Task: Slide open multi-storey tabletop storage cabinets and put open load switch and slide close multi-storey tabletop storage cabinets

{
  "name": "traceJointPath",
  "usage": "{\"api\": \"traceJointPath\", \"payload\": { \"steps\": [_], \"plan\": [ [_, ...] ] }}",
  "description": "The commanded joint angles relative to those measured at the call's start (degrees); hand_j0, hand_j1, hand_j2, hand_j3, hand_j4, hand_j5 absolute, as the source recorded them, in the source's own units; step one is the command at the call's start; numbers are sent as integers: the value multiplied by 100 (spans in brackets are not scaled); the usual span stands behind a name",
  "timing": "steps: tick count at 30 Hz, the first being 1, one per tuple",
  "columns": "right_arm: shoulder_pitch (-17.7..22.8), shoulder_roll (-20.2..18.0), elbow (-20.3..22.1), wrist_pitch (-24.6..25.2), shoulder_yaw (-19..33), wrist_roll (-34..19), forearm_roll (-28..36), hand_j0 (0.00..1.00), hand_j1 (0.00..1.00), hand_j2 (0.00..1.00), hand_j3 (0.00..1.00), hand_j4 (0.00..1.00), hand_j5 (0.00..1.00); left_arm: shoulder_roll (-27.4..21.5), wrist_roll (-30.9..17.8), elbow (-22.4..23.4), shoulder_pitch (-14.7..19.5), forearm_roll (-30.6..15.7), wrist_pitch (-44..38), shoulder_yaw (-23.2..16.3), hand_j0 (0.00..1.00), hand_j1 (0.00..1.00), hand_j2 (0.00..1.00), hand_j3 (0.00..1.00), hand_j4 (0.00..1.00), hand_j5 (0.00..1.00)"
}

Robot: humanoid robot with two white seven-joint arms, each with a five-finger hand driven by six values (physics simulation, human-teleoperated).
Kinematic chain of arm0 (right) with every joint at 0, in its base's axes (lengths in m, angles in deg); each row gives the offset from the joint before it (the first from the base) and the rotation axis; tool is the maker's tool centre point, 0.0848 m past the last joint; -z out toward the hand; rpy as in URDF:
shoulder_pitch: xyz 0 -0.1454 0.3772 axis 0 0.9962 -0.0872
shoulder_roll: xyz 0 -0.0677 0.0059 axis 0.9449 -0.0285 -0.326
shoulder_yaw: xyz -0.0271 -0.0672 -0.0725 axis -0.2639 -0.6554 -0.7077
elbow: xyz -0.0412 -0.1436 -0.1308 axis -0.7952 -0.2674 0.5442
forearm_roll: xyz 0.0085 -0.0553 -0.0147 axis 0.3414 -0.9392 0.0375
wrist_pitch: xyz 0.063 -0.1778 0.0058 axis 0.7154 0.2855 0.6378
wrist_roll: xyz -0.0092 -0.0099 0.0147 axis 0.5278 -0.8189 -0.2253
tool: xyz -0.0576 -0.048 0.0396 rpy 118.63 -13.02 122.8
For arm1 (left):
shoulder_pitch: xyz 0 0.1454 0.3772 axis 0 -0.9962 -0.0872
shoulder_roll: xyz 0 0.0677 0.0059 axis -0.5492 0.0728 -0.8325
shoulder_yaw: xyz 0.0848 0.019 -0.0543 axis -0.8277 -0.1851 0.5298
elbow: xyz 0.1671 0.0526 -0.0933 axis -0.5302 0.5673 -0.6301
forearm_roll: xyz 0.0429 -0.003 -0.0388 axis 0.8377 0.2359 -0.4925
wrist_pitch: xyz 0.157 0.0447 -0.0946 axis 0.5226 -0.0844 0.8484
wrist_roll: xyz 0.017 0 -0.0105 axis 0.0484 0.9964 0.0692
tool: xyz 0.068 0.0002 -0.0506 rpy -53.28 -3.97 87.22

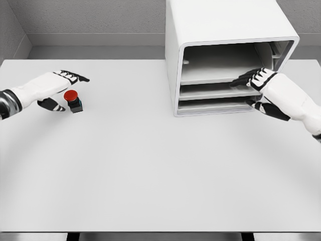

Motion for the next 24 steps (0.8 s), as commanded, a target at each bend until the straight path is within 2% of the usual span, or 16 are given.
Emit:
{"api": "traceJointPath", "payload": {
  "steps": [1, 3, 4, 8, 16, 19, 22, 24],
  "plan": [
    [-9, 92, -42, 3, -208, 2, -5, 73, 73, 73, 73, 73, 73, -4, 3, 82, 0, -17, -16, -43, 90, 90, 90, 90, 90, 90],
    [-202, 171, -157, 3, -366, -6, -14, 73, 73, 73, 73, 73, 73, -4, 3, 73, 0, -17, -16, -104, 87, 87, 87, 87, 87, 87],
    [-308, 215, -209, 3, -454, -24, -22, 73, 73, 73, 73, 73, 73, -4, 3, 73, -9, -25, -16, -122, 81, 81, 81, 81, 81, 81],
    [-571, 356, -367, 3, -674, -165, -22, 73, 73, 73, 73, 73, 73, -4, 3, 82, -18, -25, -16, -157, 76, 76, 76, 76, 76, 76],
    [-897, 611, -754, 3, -947, -253, -31, 73, 73, 73, 73, 73, 73, -13, 3, 90, -18, -25, -16, -122, 76, 76, 76, 76, 76, 76],
    [-941, 620, -868, 3, -955, -253, -31, 73, 73, 73, 73, 73, 73, -13, 3, 90, -18, -25, -16, -122, 71, 71, 71, 71, 71, 71],
    [-1195, 874, -1273, 3, -964, -253, -181, 73, 73, 73, 73, 73, 73, -13, 3, 90, -18, -25, -16, -122, 67, 67, 67, 67, 67, 67],
    [-1336, 883, -1466, 3, -1043, -253, -181, 73, 73, 73, 73, 73, 73, -13, 3, 90, -26, -25, -16, -122, 67, 67, 67, 67, 67, 67]
  ]
}}
